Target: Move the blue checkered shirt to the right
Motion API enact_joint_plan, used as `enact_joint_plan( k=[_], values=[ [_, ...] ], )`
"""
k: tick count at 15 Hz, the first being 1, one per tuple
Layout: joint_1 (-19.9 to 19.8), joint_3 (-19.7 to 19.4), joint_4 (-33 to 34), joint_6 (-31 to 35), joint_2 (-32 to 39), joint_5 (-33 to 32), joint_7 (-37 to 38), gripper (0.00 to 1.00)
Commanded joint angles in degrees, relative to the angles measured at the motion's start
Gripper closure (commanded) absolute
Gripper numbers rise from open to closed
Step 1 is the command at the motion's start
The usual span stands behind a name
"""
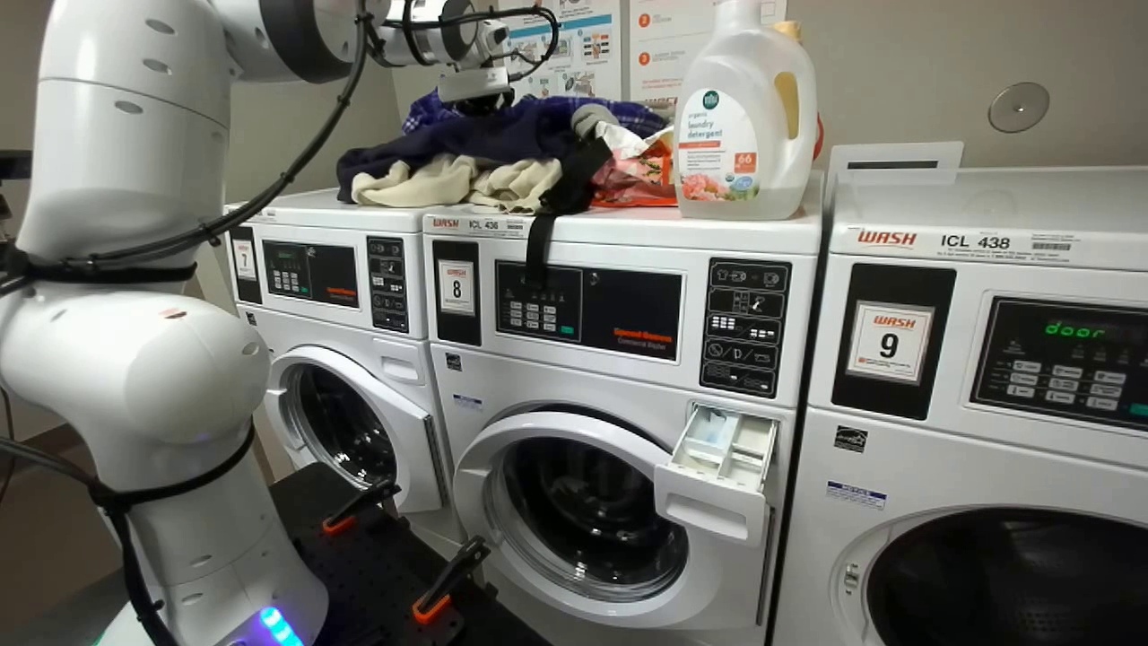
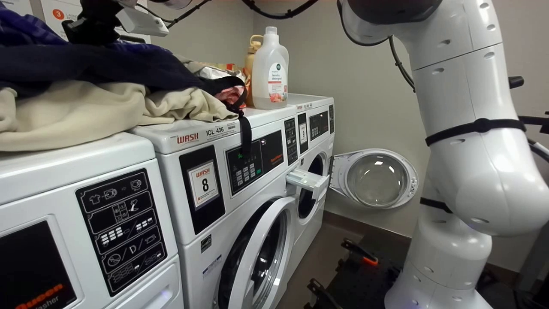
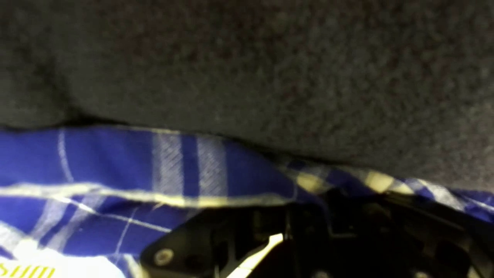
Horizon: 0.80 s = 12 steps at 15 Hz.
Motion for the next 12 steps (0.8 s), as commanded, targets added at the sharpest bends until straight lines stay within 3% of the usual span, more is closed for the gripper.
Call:
enact_joint_plan(
  k=[1,7,12],
  values=[
    [-1.3,0.3,5.5,-6.5,1.6,3.1,-0.1,0.96],
    [-6.5,-1.7,10.9,-4.3,0.5,8.5,3.3,0.96],
    [-9.6,-7.7,17.5,-1.4,0.9,5.1,9.8,0.96]
  ],
)
